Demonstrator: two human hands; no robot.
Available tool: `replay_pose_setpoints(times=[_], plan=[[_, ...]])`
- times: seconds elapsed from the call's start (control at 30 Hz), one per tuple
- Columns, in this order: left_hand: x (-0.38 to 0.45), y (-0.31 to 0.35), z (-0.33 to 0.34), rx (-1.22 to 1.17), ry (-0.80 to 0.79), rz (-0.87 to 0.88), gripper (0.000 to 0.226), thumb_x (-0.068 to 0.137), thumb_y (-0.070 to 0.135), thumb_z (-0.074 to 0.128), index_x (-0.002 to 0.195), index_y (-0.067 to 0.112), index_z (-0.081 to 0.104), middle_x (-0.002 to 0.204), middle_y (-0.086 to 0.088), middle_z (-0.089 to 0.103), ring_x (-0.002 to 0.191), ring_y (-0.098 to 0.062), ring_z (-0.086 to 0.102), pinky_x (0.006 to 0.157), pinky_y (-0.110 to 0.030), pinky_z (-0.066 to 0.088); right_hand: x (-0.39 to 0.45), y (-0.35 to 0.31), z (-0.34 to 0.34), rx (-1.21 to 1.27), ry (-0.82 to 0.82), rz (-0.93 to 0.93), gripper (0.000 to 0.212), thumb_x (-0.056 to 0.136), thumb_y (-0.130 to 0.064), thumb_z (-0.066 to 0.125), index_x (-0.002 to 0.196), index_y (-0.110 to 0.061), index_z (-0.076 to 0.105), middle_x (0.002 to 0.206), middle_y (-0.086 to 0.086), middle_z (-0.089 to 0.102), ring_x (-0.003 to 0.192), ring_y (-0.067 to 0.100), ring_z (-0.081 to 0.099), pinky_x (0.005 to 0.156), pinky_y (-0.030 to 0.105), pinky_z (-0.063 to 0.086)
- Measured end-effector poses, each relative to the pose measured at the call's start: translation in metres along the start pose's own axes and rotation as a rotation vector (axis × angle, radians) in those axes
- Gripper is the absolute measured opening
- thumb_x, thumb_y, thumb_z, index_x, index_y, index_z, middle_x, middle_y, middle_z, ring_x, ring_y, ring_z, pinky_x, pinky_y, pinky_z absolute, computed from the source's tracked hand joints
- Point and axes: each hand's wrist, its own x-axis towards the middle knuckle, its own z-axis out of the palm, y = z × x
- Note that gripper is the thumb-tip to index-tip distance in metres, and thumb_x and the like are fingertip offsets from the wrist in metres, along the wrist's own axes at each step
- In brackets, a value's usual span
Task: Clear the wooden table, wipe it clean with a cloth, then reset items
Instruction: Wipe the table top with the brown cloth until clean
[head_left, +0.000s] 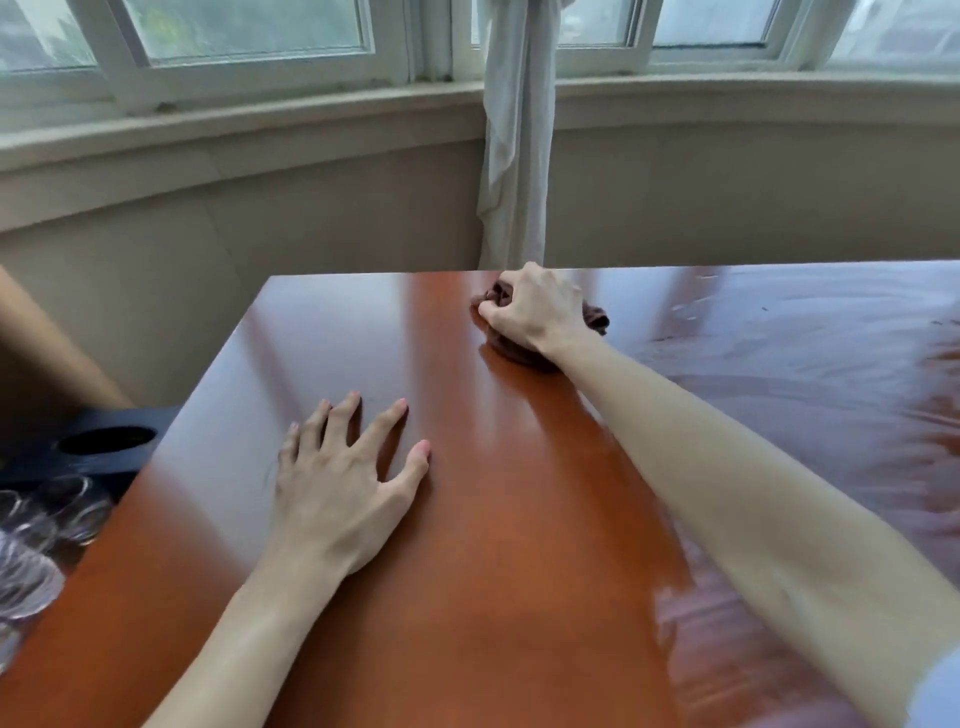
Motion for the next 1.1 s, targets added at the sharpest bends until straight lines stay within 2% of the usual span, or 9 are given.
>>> replay_pose_setpoints(times=[0.1,0.2,0.3,0.37,0.5,0.7,0.87,1.0,1.1], plan=[[-0.001,0.001,-0.001,0.011,0.002,0.023,0.081,0.080,0.079,0.010,0.152,0.050,0.031,0.163,-0.001,0.027,0.152,-0.026,0.016,0.124,-0.048,0.012,-0.099,-0.009,-0.030,0.037,-0.039,-0.044,0.031,0.083,-0.055,0.058,0.084,-0.025,0.064,0.096,0.003,0.060,0.099,0.033,0.059,0.081,0.038,0.046],[-0.003,-0.001,0.000,0.033,-0.006,0.044,0.078,0.082,0.078,0.013,0.151,0.047,0.034,0.161,-0.006,0.031,0.149,-0.030,0.024,0.122,-0.049,0.016,-0.201,-0.024,-0.056,0.028,-0.018,-0.116,0.029,0.081,-0.056,0.059,0.080,-0.027,0.059,0.091,0.000,0.058,0.091,0.029,0.058,0.077,0.036,0.045],[-0.001,-0.003,0.003,0.051,-0.005,0.059,0.068,0.091,0.073,0.020,0.152,0.046,0.032,0.161,-0.009,0.031,0.148,-0.032,0.025,0.121,-0.050,0.017,-0.278,-0.035,-0.070,0.023,0.026,-0.180,0.038,0.077,-0.059,0.053,0.087,-0.026,0.067,0.090,-0.002,0.058,0.087,0.027,0.057,0.077,0.037,0.048],[0.000,-0.004,0.003,0.063,-0.007,0.066,0.066,0.092,0.072,0.020,0.152,0.046,0.031,0.161,-0.011,0.031,0.148,-0.033,0.026,0.121,-0.051,0.018,-0.293,-0.037,-0.071,0.025,0.064,-0.191,0.040,0.076,-0.059,0.052,0.088,-0.026,0.070,0.089,-0.004,0.059,0.085,0.025,0.057,0.076,0.037,0.050],[-0.001,-0.005,0.004,0.035,0.005,0.074,0.067,0.092,0.071,0.020,0.153,0.045,0.032,0.160,-0.010,0.031,0.149,-0.033,0.024,0.122,-0.052,0.015,-0.243,-0.031,-0.059,0.006,0.057,-0.154,0.036,0.079,-0.059,0.058,0.089,-0.026,0.069,0.088,-0.002,0.059,0.087,0.027,0.059,0.074,0.035,0.048],[0.001,-0.004,0.005,0.017,0.022,0.049,0.075,0.083,0.076,0.012,0.152,0.051,0.030,0.163,0.001,0.025,0.153,-0.025,0.014,0.125,-0.047,0.011,-0.066,-0.003,-0.010,0.001,0.071,-0.003,0.033,0.084,-0.055,0.058,0.091,-0.025,0.070,0.095,0.004,0.065,0.095,0.033,0.062,0.072,0.035,0.038],[0.003,-0.005,0.006,0.024,0.007,0.022,0.075,0.081,0.079,0.011,0.151,0.056,0.027,0.165,0.007,0.020,0.152,-0.022,0.012,0.124,-0.045,0.013,0.053,0.008,0.020,0.006,0.092,0.090,0.036,0.081,-0.053,0.055,0.093,-0.024,0.073,0.102,0.005,0.067,0.103,0.036,0.062,0.083,0.039,0.045],[0.001,-0.002,0.001,0.000,0.001,0.011,0.073,0.083,0.077,0.014,0.151,0.054,0.029,0.165,0.005,0.021,0.153,-0.023,0.012,0.124,-0.045,0.011,0.053,0.008,0.017,-0.023,0.019,0.103,0.036,0.083,-0.054,0.057,0.094,-0.023,0.070,0.109,0.007,0.064,0.109,0.039,0.059,0.089,0.044,0.045],[-0.001,0.000,0.000,0.002,-0.002,0.009,0.071,0.085,0.075,0.017,0.151,0.053,0.031,0.164,0.003,0.024,0.153,-0.023,0.012,0.125,-0.045,0.010,-0.001,0.003,-0.001,-0.012,-0.010,0.042,0.027,0.082,-0.053,0.057,0.081,-0.026,0.056,0.098,0.005,0.056,0.104,0.039,0.059,0.088,0.043,0.046]])
